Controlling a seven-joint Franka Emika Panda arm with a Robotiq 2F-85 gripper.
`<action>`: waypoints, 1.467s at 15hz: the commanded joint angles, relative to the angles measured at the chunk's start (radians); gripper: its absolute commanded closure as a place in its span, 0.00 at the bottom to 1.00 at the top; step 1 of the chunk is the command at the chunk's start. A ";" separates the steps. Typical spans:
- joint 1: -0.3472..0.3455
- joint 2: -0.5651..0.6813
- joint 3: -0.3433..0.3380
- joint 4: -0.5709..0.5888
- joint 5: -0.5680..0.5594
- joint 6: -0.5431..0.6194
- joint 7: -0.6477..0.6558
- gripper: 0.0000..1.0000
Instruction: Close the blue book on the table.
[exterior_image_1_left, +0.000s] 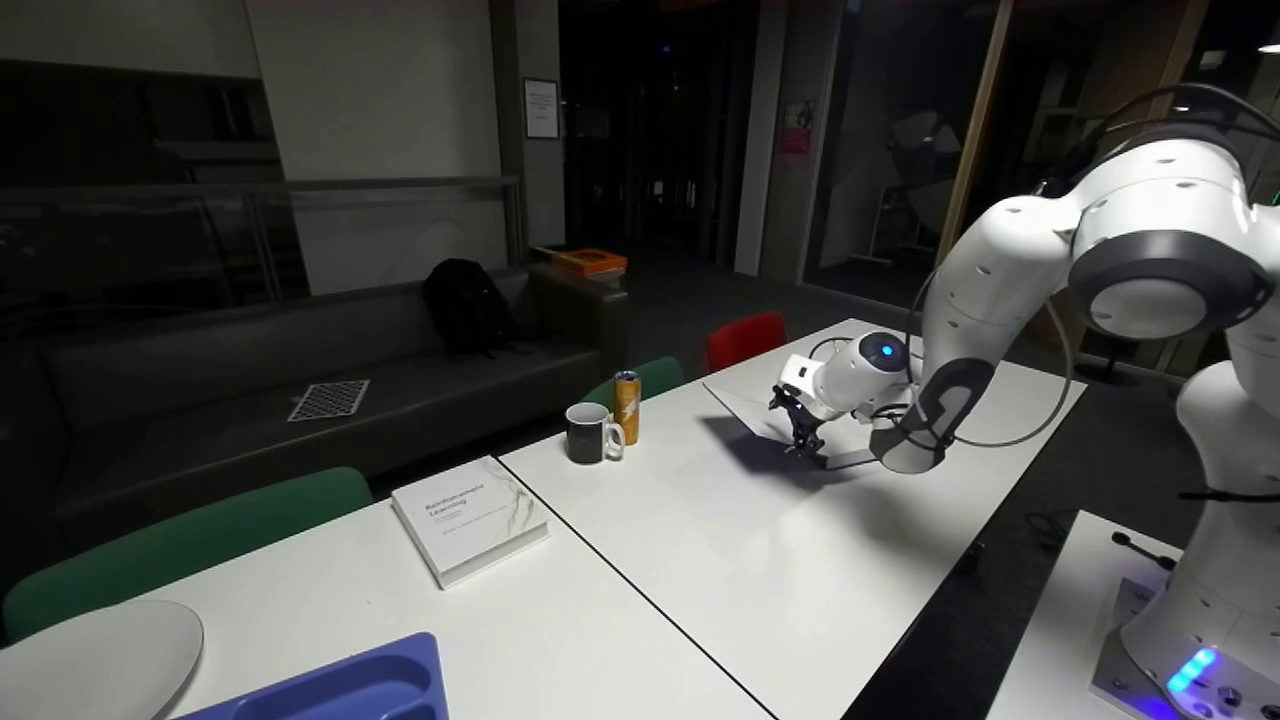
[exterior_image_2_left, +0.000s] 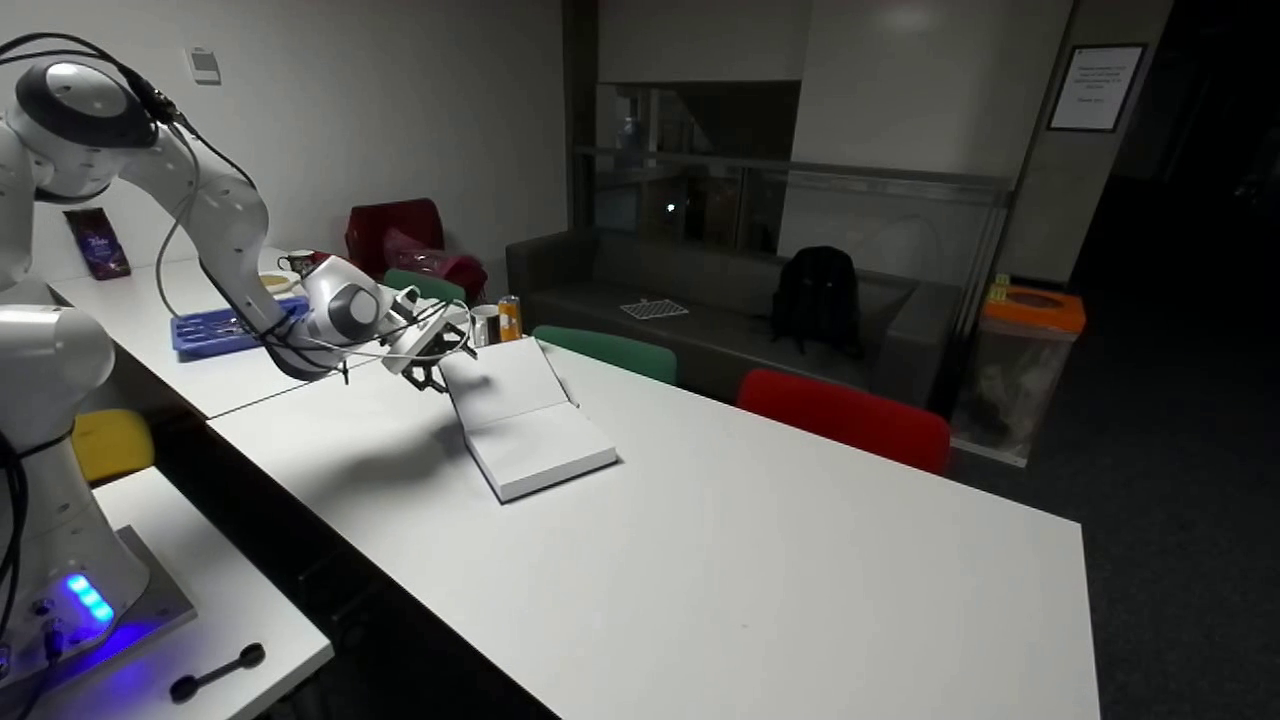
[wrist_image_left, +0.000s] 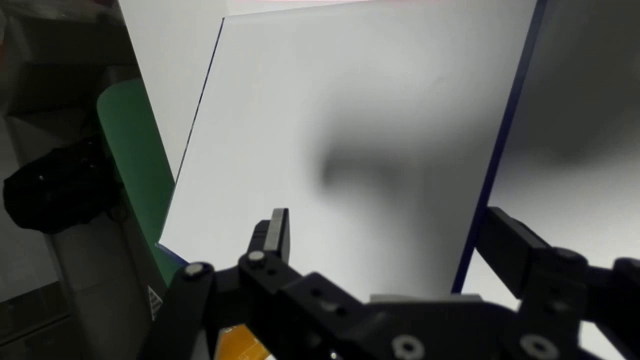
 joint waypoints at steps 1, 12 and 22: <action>0.101 -0.001 -0.093 -0.033 0.078 0.000 0.001 0.00; 0.317 0.103 -0.246 -0.109 0.333 -0.002 0.154 0.00; 0.367 0.225 -0.276 -0.166 0.464 -0.002 0.307 0.00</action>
